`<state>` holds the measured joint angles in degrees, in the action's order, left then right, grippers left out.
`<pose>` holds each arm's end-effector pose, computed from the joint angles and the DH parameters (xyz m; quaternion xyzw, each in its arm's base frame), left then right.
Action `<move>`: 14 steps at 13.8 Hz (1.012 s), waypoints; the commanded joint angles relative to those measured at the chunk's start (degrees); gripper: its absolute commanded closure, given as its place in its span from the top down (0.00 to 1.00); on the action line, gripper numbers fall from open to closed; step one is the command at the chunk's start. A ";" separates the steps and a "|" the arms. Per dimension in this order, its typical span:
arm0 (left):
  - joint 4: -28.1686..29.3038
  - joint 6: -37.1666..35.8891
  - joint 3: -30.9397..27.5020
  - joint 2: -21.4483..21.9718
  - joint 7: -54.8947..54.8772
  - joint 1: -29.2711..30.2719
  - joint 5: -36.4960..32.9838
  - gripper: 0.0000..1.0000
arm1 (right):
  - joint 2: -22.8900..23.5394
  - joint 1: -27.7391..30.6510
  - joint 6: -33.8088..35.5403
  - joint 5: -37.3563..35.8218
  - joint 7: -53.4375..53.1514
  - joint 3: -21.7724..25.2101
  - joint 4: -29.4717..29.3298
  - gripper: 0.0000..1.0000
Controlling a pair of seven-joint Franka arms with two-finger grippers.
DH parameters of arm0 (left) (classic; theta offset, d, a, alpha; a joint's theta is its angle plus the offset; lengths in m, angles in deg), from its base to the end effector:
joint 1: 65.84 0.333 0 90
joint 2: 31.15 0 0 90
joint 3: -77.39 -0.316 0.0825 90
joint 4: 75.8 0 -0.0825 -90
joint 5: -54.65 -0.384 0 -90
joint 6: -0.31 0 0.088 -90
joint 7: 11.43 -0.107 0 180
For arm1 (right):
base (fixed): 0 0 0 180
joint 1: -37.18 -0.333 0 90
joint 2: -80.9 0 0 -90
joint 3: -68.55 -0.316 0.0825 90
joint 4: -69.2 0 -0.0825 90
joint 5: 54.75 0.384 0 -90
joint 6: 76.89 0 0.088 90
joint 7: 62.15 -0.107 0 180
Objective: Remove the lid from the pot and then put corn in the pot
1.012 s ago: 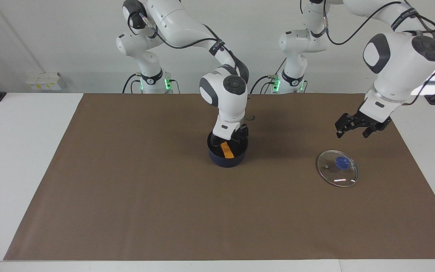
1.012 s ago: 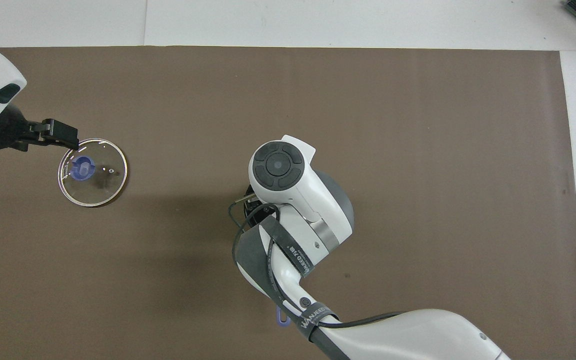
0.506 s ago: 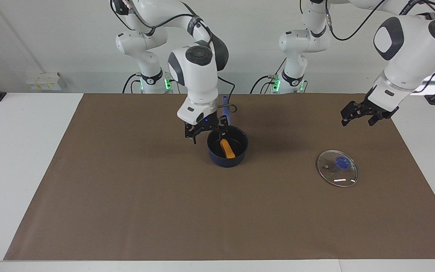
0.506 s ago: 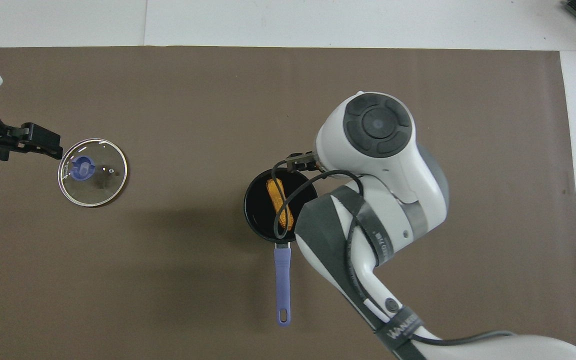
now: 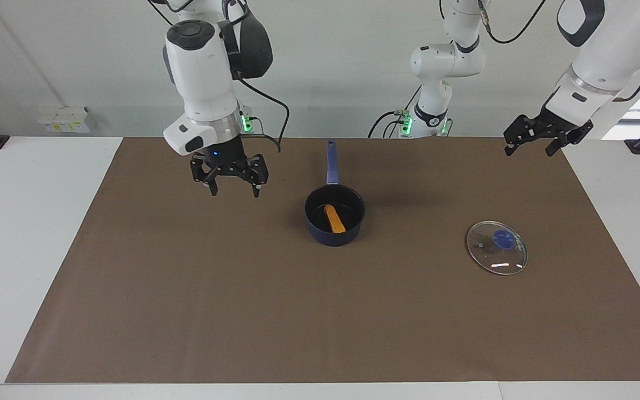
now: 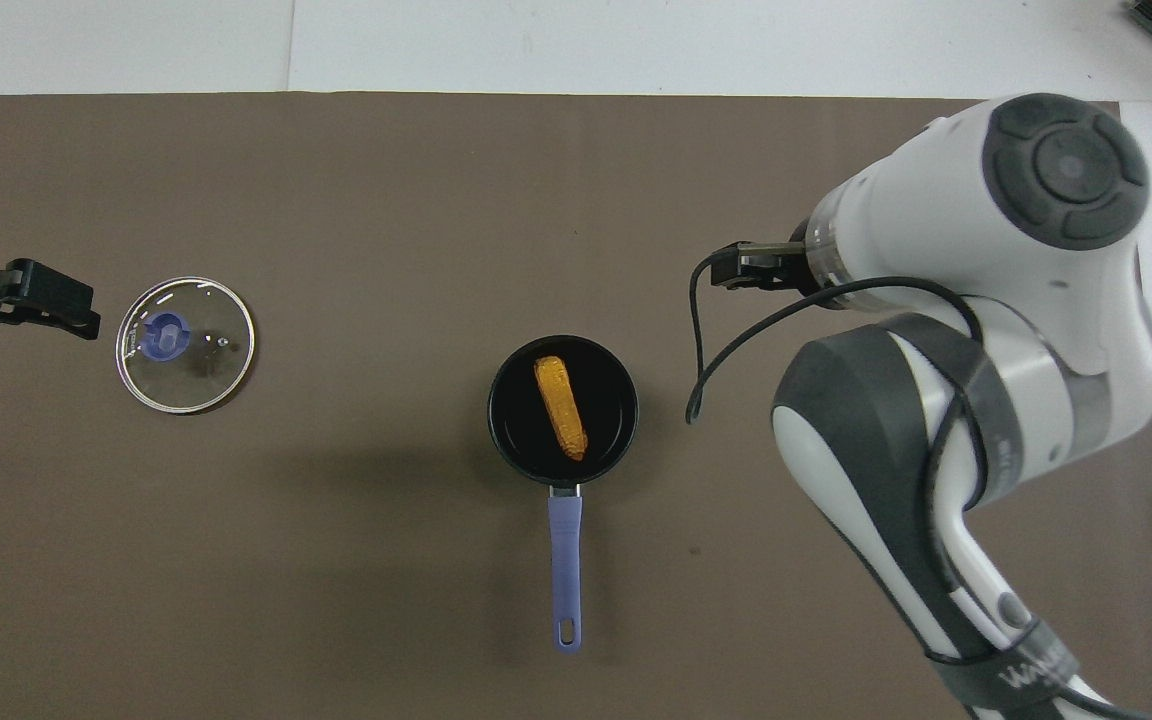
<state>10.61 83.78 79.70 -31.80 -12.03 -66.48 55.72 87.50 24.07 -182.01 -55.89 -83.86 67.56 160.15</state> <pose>0.5456 -0.0302 0.6379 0.9990 -0.0317 -0.0315 0.0089 0.5932 0.1468 0.5743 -0.9957 0.0644 -0.0655 0.0120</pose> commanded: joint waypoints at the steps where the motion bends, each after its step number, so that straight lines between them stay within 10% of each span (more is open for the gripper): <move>1: 6.32 3.45 -0.20 4.07 0.06 -0.16 -0.54 1.00 | -4.39 2.99 5.08 0.43 0.35 -0.68 -0.24 1.00; 14: 5.88 2.66 -0.82 3.89 -0.20 0.28 -0.28 1.00 | -13.45 5.81 18.64 2.45 16.68 7.93 -0.96 1.00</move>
<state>14.73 85.08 78.95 -29.11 -12.02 -66.28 55.72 75.46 28.77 -164.00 -55.16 -71.19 73.81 157.59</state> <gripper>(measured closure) 0.000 0.000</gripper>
